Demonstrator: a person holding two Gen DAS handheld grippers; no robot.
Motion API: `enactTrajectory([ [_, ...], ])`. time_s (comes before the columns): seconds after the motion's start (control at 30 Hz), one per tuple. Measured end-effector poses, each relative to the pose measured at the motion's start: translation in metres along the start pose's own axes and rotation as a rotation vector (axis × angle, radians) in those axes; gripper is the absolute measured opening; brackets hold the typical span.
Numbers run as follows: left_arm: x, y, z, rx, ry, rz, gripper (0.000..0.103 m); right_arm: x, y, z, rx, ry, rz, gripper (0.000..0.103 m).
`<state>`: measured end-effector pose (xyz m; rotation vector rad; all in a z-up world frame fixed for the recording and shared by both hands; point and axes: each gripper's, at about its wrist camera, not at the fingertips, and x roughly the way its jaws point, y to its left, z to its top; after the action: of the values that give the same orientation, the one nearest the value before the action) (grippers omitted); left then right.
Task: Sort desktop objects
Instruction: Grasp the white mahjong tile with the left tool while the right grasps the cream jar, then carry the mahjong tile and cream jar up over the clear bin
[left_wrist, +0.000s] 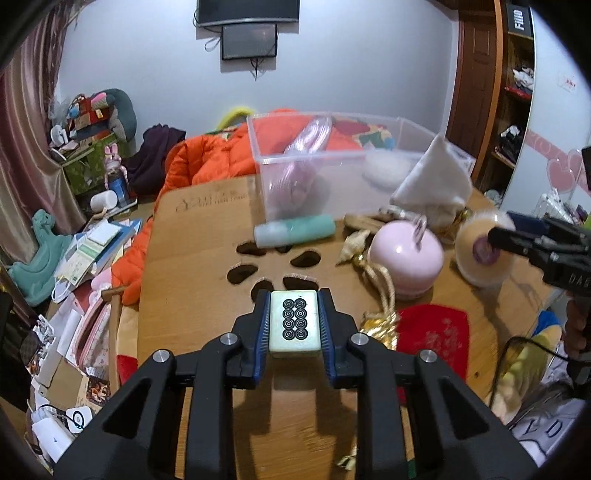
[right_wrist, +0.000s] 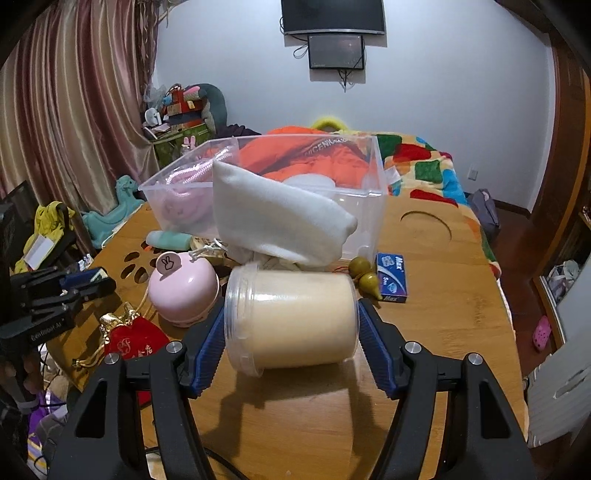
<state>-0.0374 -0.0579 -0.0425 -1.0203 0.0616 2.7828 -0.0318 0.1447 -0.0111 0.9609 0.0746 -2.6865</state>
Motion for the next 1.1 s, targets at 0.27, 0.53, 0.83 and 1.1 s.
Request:
enactTrajectory([
  [0.27,-0.017,-0.011,0.015,0.005,-0.061,-0.002,0.024,-0.014,-0.002,0.003,-0.015,-0.028,0.01,0.063],
  [0.53,-0.024,-0.016,0.04,-0.006,-0.114,-0.013,0.024,-0.036,-0.014,0.021,-0.019,-0.079,-0.003,0.063],
  [0.83,-0.024,-0.018,0.069,-0.003,-0.165,-0.015,0.024,-0.048,-0.026,0.054,-0.034,-0.123,-0.021,0.063],
  [1.1,-0.017,-0.016,0.099,-0.004,-0.195,-0.031,0.024,-0.044,-0.035,0.087,-0.027,-0.15,-0.004,0.063],
])
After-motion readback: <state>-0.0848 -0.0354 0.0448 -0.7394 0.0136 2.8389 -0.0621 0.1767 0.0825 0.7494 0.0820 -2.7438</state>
